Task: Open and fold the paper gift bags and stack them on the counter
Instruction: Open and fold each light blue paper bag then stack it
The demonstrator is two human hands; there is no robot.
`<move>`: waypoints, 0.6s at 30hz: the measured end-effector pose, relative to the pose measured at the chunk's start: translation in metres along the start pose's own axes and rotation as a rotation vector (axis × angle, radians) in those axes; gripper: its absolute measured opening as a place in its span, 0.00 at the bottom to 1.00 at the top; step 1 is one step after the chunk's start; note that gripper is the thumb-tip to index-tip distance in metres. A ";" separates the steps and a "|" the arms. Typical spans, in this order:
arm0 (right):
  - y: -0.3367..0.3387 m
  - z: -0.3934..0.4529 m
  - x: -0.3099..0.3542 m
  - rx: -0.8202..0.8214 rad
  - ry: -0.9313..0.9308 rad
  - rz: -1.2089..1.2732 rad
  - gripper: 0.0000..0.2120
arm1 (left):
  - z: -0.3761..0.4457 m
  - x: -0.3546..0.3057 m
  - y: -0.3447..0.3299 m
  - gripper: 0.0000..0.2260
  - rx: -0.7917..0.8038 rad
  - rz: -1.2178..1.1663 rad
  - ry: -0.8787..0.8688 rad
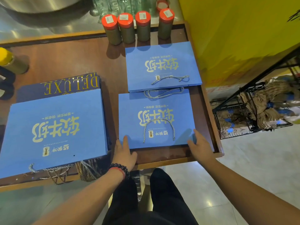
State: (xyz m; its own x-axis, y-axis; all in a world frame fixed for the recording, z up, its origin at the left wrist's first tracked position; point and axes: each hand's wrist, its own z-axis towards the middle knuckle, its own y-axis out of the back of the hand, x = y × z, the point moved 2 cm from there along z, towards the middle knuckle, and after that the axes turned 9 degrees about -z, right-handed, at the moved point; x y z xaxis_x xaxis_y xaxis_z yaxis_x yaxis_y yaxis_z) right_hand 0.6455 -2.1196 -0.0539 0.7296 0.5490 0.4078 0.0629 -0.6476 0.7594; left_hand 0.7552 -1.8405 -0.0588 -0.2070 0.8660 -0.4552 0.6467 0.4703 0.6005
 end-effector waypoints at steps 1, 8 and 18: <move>0.004 0.006 0.004 -0.017 -0.072 0.115 0.19 | 0.004 -0.003 0.002 0.33 -0.062 -0.044 0.013; 0.022 0.014 -0.021 0.071 -0.324 -0.033 0.25 | 0.010 -0.015 0.011 0.14 -0.053 -0.601 0.302; 0.051 -0.020 -0.006 0.007 -0.251 0.427 0.13 | -0.030 -0.010 0.036 0.07 -0.026 -0.698 0.133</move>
State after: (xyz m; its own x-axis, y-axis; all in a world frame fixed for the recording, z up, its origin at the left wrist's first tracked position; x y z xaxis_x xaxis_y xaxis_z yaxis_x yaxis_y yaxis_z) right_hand 0.6311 -2.1448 -0.0077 0.8325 0.0899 0.5466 -0.2740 -0.7908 0.5473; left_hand 0.7590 -1.8269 -0.0130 -0.6558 0.3734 -0.6562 0.3130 0.9254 0.2138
